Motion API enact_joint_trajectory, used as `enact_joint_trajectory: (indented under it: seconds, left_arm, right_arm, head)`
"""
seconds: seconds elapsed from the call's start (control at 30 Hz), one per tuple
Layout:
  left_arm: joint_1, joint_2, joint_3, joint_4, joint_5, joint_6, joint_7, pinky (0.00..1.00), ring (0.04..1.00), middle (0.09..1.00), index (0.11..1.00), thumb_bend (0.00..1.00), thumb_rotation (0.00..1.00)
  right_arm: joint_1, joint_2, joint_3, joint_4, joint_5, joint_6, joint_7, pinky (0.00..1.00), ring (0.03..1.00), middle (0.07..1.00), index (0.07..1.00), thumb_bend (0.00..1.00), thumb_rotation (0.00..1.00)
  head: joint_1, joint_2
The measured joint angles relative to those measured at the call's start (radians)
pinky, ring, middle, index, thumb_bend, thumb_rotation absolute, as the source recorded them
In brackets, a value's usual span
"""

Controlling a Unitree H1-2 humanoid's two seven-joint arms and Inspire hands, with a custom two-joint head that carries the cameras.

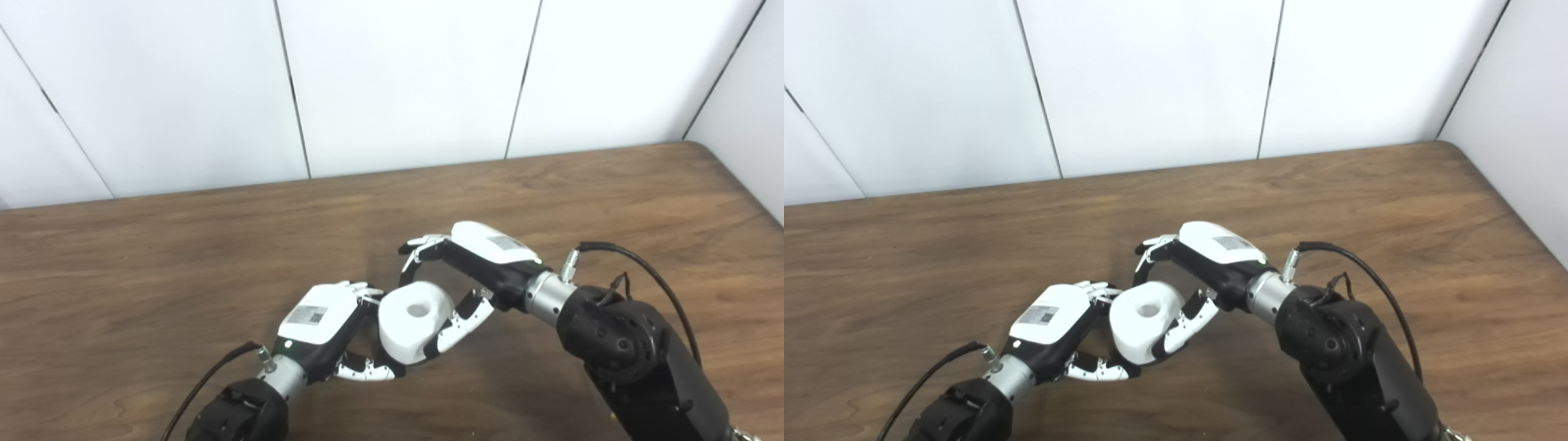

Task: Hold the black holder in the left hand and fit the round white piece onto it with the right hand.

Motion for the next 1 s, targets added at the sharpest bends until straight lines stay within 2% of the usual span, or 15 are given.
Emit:
enact_joint_trajectory:
  seconds: [0.27, 0.5, 0.7, 1.0]
  left_arm:
    - [-0.001, 0.0, -0.001, 0.0, 0.0, 0.0, 0.0, 0.91, 0.881, 0.807, 0.491, 0.51, 0.06]
    - [-0.002, 0.0, -0.001, 0.001, 0.0, 0.0, 0.0, 0.91, 0.881, 0.807, 0.49, 0.51, 0.06]
    - [-0.002, -0.001, -0.002, 0.002, 0.0, 0.0, 0.0, 0.92, 0.885, 0.806, 0.491, 0.51, 0.06]
    - [-0.003, -0.002, -0.002, 0.004, 0.0, 0.0, 0.0, 0.92, 0.887, 0.807, 0.49, 0.51, 0.06]
  right_arm:
    - [-0.017, -0.026, 0.021, 0.0, -0.005, 0.014, 0.061, 0.97, 1.0, 0.99, 0.854, 1.0, 0.34]
    - [-0.024, -0.034, 0.032, 0.0, -0.034, 0.013, 0.072, 0.99, 1.0, 1.0, 0.975, 1.0, 0.38]
    - [-0.032, -0.036, 0.03, -0.006, -0.033, 0.013, 0.079, 1.0, 1.0, 1.0, 1.0, 1.0, 0.42]
    - [-0.053, -0.045, 0.0, -0.046, -0.024, 0.031, 0.174, 1.0, 1.0, 1.0, 1.0, 1.0, 0.41]
  head:
    - [0.002, -0.002]
    - [0.002, -0.005]
    - [0.002, -0.006]
    - [0.0, -0.006]
